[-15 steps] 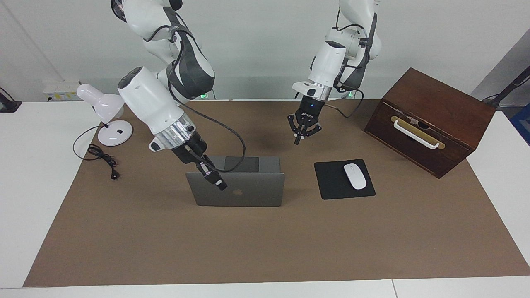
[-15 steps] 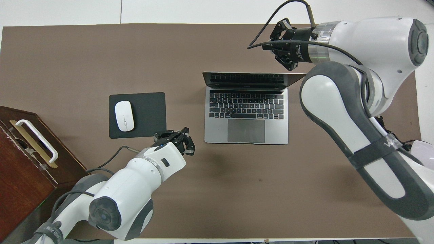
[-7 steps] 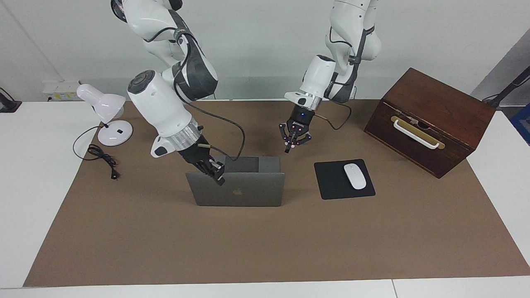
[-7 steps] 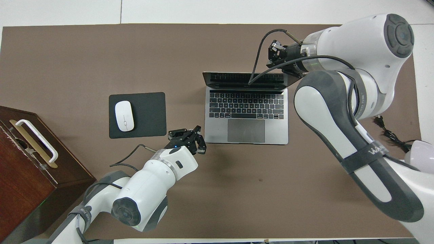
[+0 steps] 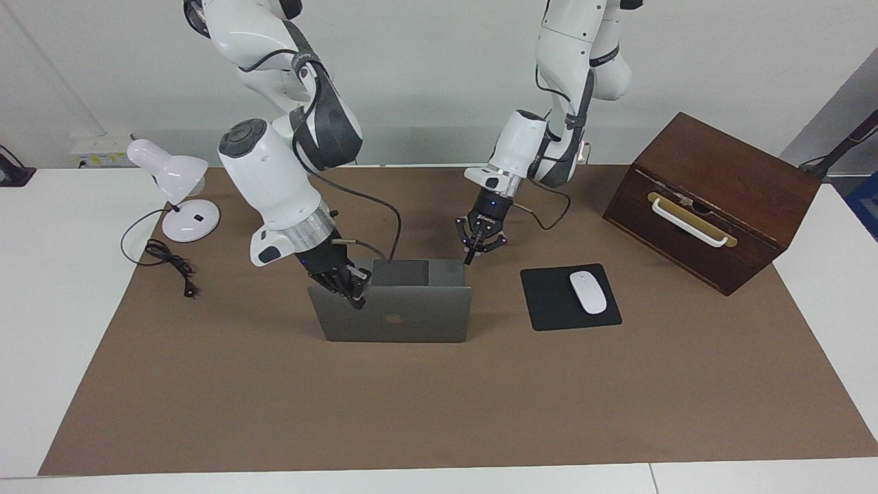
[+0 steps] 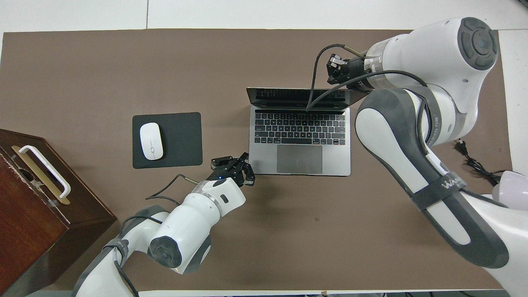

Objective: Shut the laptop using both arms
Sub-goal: 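Lower the right gripper behind the laptop screen while the left gripper holds the base edge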

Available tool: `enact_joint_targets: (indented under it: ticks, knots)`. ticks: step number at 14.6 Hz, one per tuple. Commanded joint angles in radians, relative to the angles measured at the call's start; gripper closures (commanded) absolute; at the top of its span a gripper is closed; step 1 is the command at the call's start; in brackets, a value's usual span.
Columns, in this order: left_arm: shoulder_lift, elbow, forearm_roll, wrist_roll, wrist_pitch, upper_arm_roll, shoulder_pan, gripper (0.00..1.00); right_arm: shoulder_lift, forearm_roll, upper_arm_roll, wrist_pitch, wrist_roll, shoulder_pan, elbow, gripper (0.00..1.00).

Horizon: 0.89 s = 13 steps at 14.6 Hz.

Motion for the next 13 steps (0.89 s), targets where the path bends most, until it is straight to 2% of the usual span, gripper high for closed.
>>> enact_joint_targets:
  ticks: [1,4,8,13]
  knots:
    - [0.041,0.024,-0.014,0.001,0.036,0.016,-0.028,1.00,0.010,-0.022,0.011,0.015,-0.022,-0.008,0.004,1.00]
    - [0.055,0.035,-0.014,0.001,0.036,0.016,-0.028,1.00,0.013,-0.024,0.011,0.035,-0.022,-0.006,0.001,1.00]
    - [0.110,0.073,-0.016,0.003,0.036,0.017,-0.034,1.00,0.013,-0.024,0.011,0.018,-0.042,-0.006,-0.007,1.00]
    - [0.122,0.073,-0.016,0.003,0.036,0.017,-0.034,1.00,0.013,-0.025,0.013,0.004,-0.042,0.000,-0.019,1.00]
